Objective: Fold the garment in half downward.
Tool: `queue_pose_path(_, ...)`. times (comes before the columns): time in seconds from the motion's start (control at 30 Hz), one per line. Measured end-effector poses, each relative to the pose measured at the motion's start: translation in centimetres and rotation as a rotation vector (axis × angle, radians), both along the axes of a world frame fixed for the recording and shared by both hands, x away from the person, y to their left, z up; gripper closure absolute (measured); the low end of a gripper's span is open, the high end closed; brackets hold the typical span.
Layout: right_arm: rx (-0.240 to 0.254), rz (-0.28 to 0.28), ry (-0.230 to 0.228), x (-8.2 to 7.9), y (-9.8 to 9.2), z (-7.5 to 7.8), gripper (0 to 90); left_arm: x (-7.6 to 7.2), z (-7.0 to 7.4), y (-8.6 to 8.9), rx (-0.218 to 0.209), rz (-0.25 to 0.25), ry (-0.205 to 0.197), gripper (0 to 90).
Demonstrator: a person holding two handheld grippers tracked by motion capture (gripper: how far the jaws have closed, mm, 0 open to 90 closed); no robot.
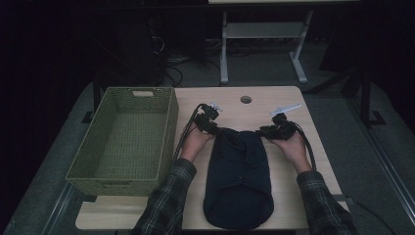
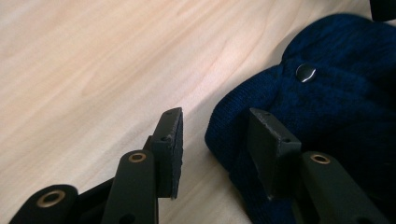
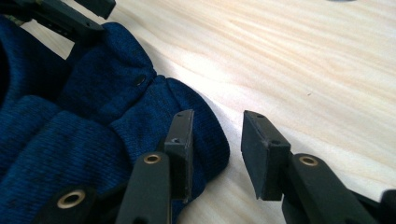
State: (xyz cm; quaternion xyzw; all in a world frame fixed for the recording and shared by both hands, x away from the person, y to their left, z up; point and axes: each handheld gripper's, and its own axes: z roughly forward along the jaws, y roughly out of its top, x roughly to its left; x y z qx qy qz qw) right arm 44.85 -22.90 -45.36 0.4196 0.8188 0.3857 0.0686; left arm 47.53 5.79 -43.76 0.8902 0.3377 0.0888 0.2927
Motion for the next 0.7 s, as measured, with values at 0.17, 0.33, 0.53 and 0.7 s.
queue_pose_path(0.17,-0.015,0.003,0.024,0.3,0.1,-0.9,64.4,0.2,-0.7,-0.1,0.005,-0.004,0.011,57.4)
queue_pose_path(0.33,-0.015,-0.008,0.057,0.5,0.2,-1.3,64.4,0.4,-1.2,0.1,0.003,-0.03,0.026,61.1)
queue_pose_path(0.53,0.024,-0.012,0.098,0.7,0.0,-1.6,72.9,0.5,-1.6,0.3,-0.031,-0.056,0.053,69.6)
queue_pose_path(0.7,0.055,-0.009,0.121,0.8,-0.1,-1.8,81.8,0.2,-1.6,0.3,-0.043,-0.047,0.06,78.4)
